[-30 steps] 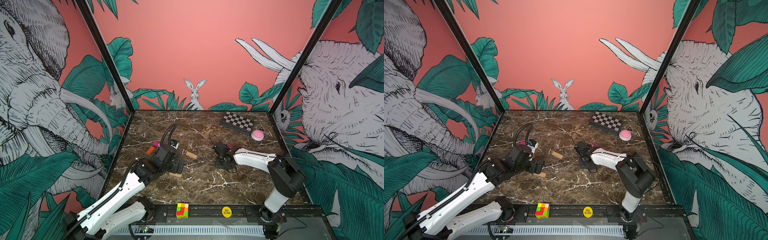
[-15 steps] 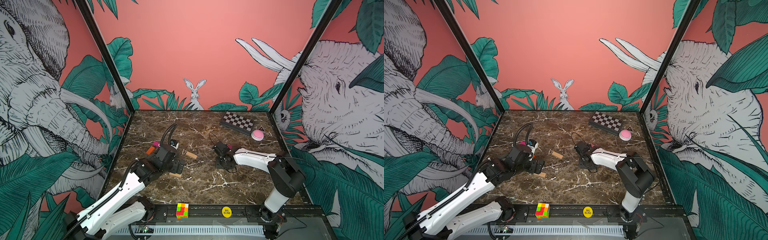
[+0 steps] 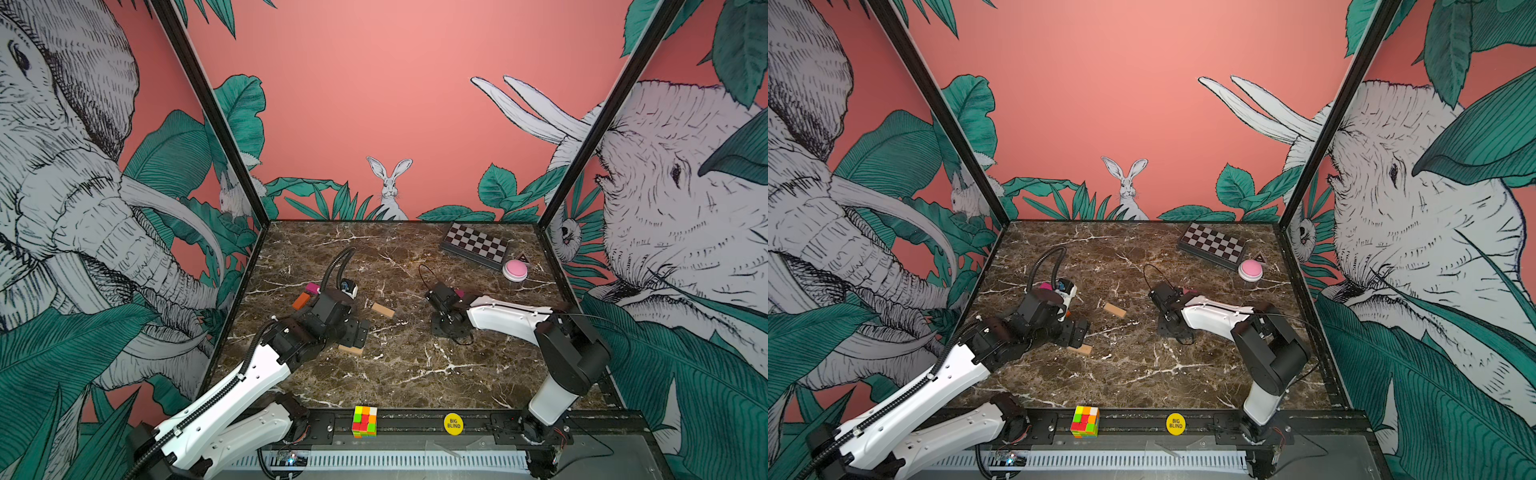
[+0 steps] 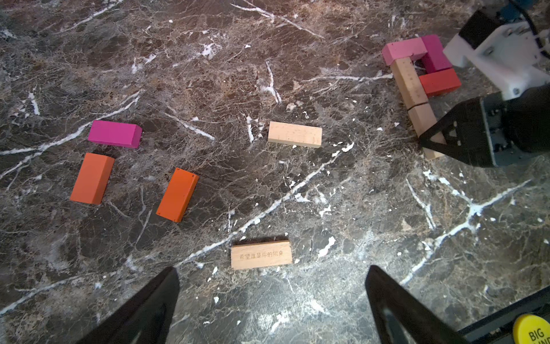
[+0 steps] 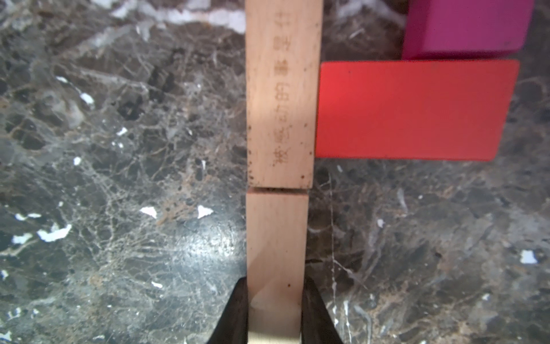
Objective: Assemble the letter p with building blocks
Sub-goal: Assemble the building block at the center of the board.
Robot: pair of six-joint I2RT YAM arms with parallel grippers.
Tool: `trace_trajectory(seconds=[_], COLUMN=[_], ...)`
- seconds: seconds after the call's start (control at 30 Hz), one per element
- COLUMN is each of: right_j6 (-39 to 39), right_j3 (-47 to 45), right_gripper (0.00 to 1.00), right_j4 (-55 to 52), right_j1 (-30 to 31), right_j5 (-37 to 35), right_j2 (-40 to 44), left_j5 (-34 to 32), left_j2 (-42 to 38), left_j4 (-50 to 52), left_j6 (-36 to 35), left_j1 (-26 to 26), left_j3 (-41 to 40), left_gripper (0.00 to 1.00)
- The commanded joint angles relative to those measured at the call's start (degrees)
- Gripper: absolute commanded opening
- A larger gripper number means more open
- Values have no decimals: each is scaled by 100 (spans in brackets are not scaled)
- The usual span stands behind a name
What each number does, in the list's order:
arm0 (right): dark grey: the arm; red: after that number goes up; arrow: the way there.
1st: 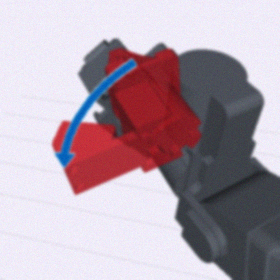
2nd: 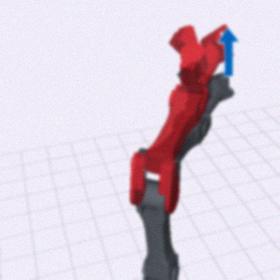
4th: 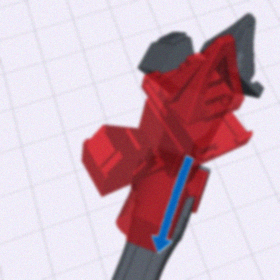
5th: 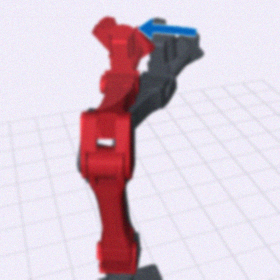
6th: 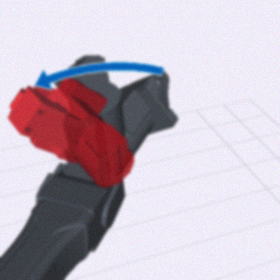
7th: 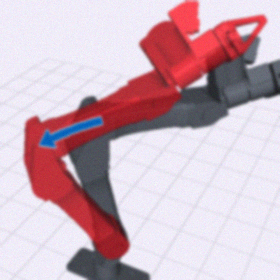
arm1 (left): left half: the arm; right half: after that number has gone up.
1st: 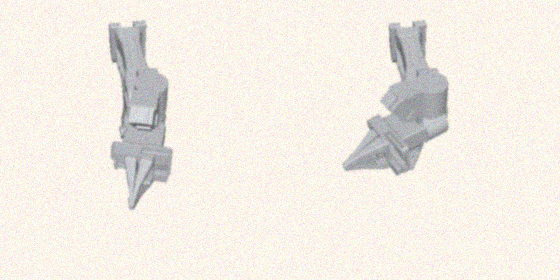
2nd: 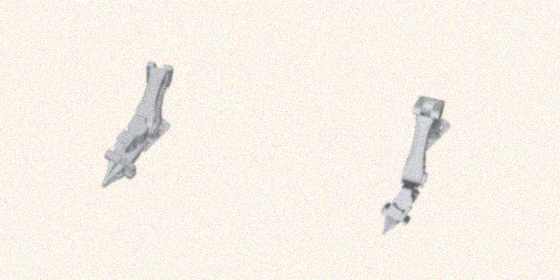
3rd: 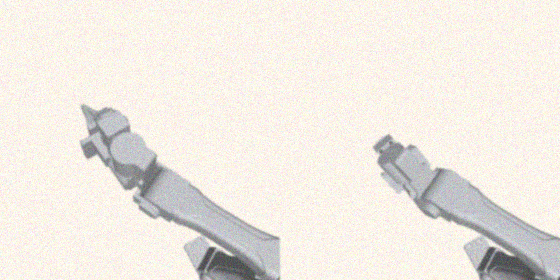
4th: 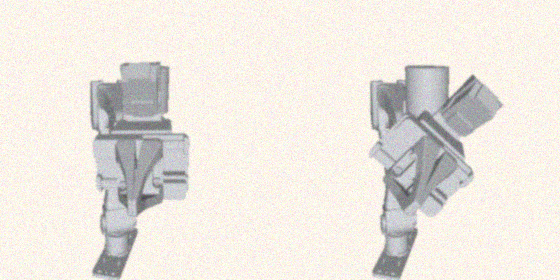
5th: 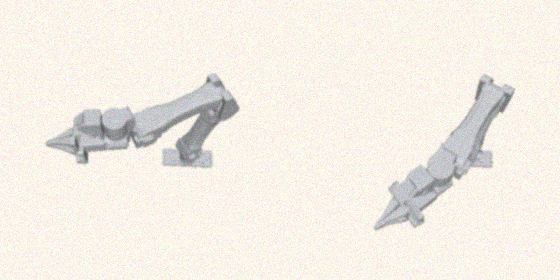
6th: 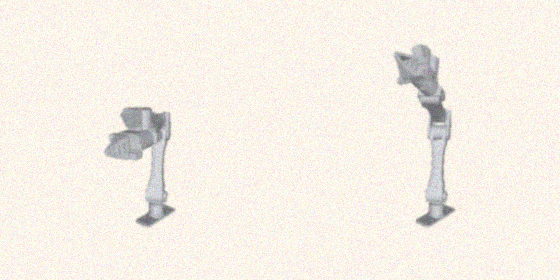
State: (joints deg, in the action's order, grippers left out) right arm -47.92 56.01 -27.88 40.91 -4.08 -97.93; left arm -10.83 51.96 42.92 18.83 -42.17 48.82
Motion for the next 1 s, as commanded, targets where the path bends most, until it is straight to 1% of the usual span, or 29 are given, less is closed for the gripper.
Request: trace_trajectory(seconds=[0.0,0.33,0.37,0.47,0.57,0.67,0.77,0.83,0.97], right_j6=[46,11,11,11,11,-22,-57,-67,-95], right_j3=[-197,-224,-229,-229,-221,-246,-316,-332,-343], right_gripper=[14,14,16,25,37,47,51,51,54], right_j4=[-165,-176,-182,-201,-209,-238,-185,-200,-333], right_j1=[-65,-72,-70,-68,-72,-66,-65,-66,-67], right_j5=[-58,-49,-61,-67,-63,-84,-59,-64,-89], right_j2=[-419,-420,-419,-420,-411,-384,-334,-270,145], left_j5=[37,28,24,17,20,19,18,27,28], left_j2=[-12,-15,-15,-11,-11,-13,-12,-11,-7], left_j4=[-63,-61,-63,-61,-61,-64,-64,-60,-62], left_j6=[33,31,29,29,25,32,25,33,32], left_j1=[42,42,42,42,42,49,51,51,51], left_j3=[145,142,143,146,146,146,146,145,141], left_gripper=[99,99,99,99,99,99,99,99,99])
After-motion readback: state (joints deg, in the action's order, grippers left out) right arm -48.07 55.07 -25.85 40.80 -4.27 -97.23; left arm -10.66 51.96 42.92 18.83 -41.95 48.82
